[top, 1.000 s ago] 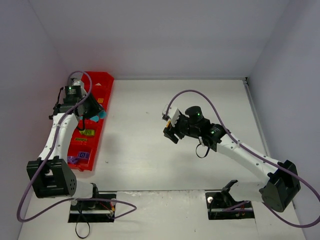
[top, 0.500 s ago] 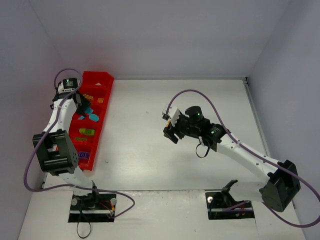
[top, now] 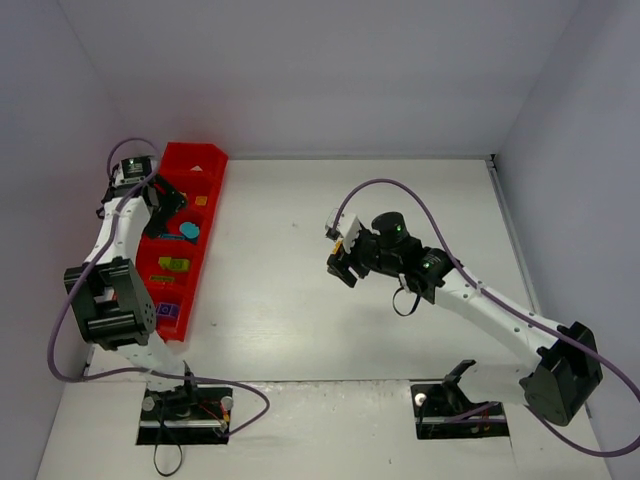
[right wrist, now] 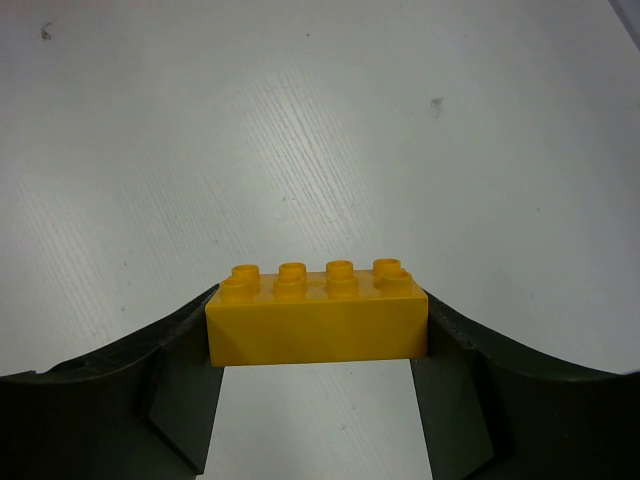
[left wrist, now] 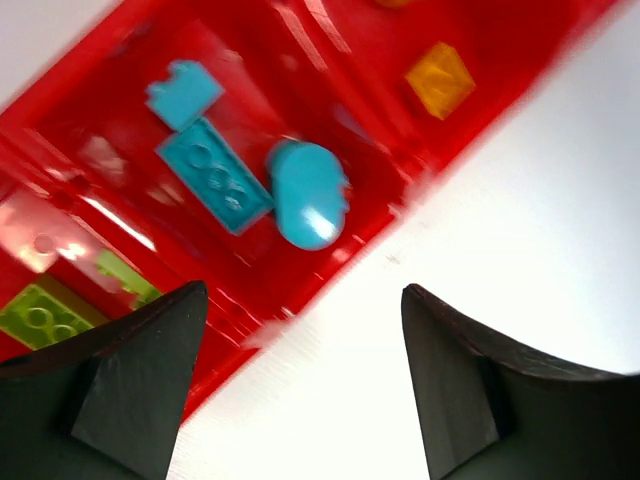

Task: Sort the legos into containers by color

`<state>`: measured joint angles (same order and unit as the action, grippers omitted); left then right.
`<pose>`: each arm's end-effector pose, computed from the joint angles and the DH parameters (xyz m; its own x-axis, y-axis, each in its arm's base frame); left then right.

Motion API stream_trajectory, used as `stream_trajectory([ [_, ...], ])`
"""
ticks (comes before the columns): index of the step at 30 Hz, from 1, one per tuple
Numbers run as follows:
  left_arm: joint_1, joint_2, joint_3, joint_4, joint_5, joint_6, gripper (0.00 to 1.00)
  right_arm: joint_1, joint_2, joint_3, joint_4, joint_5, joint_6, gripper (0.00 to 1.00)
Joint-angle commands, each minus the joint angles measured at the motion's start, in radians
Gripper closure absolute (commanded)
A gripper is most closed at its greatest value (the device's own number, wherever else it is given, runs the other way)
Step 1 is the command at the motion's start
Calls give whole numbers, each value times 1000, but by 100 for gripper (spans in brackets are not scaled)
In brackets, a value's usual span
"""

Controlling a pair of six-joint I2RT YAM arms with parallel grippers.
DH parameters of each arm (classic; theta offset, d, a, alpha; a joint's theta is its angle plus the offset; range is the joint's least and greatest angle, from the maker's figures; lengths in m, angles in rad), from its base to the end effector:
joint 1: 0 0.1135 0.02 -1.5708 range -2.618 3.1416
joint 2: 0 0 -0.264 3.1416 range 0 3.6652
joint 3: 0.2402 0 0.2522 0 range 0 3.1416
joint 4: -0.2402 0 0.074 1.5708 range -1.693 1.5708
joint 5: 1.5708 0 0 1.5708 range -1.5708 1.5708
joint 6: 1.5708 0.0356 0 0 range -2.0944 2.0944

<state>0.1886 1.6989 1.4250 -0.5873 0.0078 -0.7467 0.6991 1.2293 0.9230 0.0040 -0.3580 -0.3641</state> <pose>0.3706 0.0704 0.2837 -0.4230 -0.7722 -0.4742 -0.6401 0.6250 -0.4469 0.2107 0.1934 0.3136 0.0929 -0.3577 -0.9292 -0.8836 0.4005 -0.2425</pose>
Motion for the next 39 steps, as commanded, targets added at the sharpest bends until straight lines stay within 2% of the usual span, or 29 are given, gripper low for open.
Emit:
stream_trajectory([
  [1, -40, -155, 8, 47, 189, 72, 28, -1, -30, 31, 79, -45, -9, 86],
  [3, -78, -194, -6, 86, 282, 116, 28, 2, -22, 53, 79, -62, -16, 86],
  [8, -299, -291, -47, 135, 559, 181, 28, 13, 1, 91, 74, -81, -29, 85],
  [14, -490, -349, -116, 217, 715, 193, 27, 34, 13, 120, 67, -93, -33, 85],
  [18, -561, -349, -149, 264, 802, 190, 26, 40, 18, 126, 67, -101, -32, 85],
  [30, -690, -309, -144, 297, 877, 211, 26, 60, 29, 137, 67, -101, -27, 85],
  [38, -715, -260, -132, 259, 844, 242, 26, 60, 24, 140, 67, -91, -35, 85],
  [39, -719, -255, -129, 257, 839, 245, 29, 60, 27, 143, 67, -93, -35, 85],
])
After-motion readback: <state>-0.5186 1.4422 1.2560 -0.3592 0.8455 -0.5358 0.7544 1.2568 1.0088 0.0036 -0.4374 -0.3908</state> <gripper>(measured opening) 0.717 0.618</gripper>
